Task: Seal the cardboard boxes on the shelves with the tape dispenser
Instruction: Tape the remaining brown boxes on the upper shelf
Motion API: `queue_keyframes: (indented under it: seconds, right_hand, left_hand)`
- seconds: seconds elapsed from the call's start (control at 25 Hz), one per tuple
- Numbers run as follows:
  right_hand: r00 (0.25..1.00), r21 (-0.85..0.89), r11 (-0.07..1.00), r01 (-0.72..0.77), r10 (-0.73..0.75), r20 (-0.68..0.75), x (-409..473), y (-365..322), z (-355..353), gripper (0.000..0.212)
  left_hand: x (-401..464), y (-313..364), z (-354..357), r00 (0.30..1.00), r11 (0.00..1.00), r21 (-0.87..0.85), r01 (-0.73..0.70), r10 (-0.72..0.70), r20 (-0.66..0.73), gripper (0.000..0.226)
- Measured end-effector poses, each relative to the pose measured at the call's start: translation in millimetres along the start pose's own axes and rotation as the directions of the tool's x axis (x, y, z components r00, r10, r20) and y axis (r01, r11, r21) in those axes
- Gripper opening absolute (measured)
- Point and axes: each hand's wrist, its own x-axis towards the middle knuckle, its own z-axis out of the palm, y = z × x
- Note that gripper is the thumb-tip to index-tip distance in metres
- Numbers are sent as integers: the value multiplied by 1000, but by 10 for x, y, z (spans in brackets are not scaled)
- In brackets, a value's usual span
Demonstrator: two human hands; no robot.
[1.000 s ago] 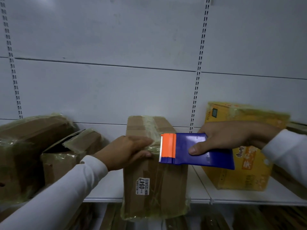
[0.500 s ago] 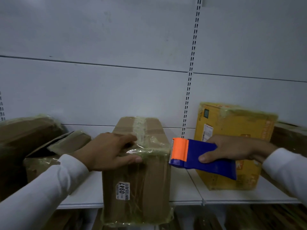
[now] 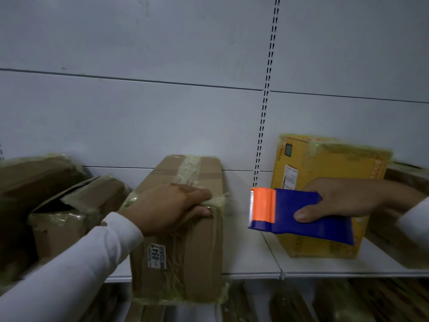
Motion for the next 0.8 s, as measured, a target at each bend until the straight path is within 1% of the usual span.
queue_keyframes:
  seconds: [0.04, 0.08, 0.16, 0.2, 0.28, 0.32, 0.36, 0.4, 0.44, 0.48, 0.52, 0.56, 0.64, 0.72, 0.76, 0.8]
  right_hand:
    - [999, -20, 999, -32, 32, -6, -67, 4, -28, 61]
    - [998, -45, 997, -59, 59, -18, -99, -6, -27, 58]
    - [993, -109, 989, -104, 98, -64, -47, -77, 59, 44]
    - [989, -142, 981, -130, 118, -90, 35, -125, 130, 41]
    - [979, -229, 956, -181, 152, -136, 262, -234, 275, 44]
    - [972, -292, 935, -201, 155, -174, 378, -269, 336, 48]
    - [963, -386, 894, -227, 146, -228, 471, -284, 380, 51]
    - [947, -511, 815, -272, 132, -293, 535, -262, 415, 52]
    - [930, -617, 715, -328, 128, -346, 567, -227, 458, 52]
    - [913, -643, 667, -377, 149, -380, 581, -147, 515, 52]
    - [900, -600, 692, -402, 180, -396, 582, -48, 570, 53]
    - [893, -518, 755, -403, 199, -405, 583, 30, 601, 55]
    - [882, -393, 847, -358, 168, -440, 556, 80, 620, 59]
    - [863, -320, 892, -319, 134, -487, 496, 21, 568, 60]
    - [860, -314, 901, -300, 114, -497, 462, -6, 540, 61]
    - [861, -317, 905, -282, 93, -500, 435, -19, 512, 62]
  left_hand:
    - [3, 13, -10, 1000, 1000, -2, -9, 10, 2, 60]
    - [9, 33, -24, 1000, 1000, 1, -15, 15, -6, 58]
    - [12, 68, -26, 998, 1000, 9, -12, 12, -54, 56]
    - [9, 87, -19, 997, 1000, 9, -3, 4, -82, 55]
    - [6, 91, -2, 993, 1000, -8, 8, -9, -120, 56]
    - [9, 94, -2, 994, 1000, -22, 12, -15, -113, 57]
    - [15, 104, -14, 996, 999, -33, 17, -20, -89, 57]
    - [10, 113, -32, 997, 999, -40, 24, -26, -69, 56]
    - [-9, 112, -58, 998, 998, -50, 33, -36, -55, 56]
    - [-36, 110, -84, 998, 998, -54, 43, -46, -40, 55]
    - [-51, 101, -114, 998, 996, -54, 65, -66, -24, 57]
    - [-49, 96, -143, 994, 992, -58, 110, -112, -17, 62]
    - [54, 200, -135, 976, 976, -10, 219, -219, -16, 75]
    - [252, 420, -47, 942, 933, 126, 336, -331, -63, 74]
    - [323, 527, 24, 913, 898, 167, 408, -399, -84, 71]
    - [355, 605, 86, 879, 859, 189, 477, -471, -74, 70]
